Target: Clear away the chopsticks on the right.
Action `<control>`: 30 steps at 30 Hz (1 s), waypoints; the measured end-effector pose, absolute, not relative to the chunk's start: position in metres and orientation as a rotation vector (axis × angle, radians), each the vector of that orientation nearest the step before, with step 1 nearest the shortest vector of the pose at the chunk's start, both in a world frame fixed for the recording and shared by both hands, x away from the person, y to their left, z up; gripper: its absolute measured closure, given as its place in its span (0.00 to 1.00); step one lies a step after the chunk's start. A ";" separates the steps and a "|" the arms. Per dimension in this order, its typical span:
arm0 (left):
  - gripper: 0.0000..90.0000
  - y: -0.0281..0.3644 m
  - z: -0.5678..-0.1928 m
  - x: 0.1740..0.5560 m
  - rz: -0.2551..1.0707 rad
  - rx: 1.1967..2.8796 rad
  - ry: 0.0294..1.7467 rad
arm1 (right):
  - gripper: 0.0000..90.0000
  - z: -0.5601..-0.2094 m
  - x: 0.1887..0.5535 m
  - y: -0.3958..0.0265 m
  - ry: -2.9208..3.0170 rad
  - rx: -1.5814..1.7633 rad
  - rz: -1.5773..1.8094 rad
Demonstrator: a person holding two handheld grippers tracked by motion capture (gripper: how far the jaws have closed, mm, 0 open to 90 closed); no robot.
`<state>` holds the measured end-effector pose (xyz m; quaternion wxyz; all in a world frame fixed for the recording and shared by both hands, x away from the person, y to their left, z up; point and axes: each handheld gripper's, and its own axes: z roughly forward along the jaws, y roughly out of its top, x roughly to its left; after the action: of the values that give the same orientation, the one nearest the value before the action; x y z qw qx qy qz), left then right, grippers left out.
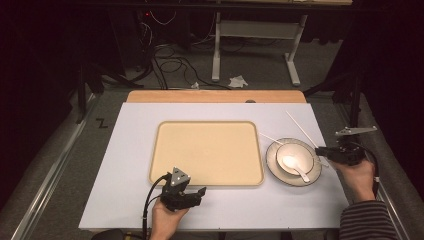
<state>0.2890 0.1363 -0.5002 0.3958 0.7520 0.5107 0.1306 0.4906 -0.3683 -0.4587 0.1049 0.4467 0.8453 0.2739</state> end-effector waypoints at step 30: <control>0.37 0.092 -0.499 0.330 0.283 1.996 1.088 | 0.95 -0.415 0.390 -0.383 2.305 1.388 1.063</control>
<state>0.3295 0.0920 -0.4988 0.4124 0.7938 0.4327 0.1125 0.3902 -0.3827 -0.4149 0.1240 0.4761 0.7906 0.3646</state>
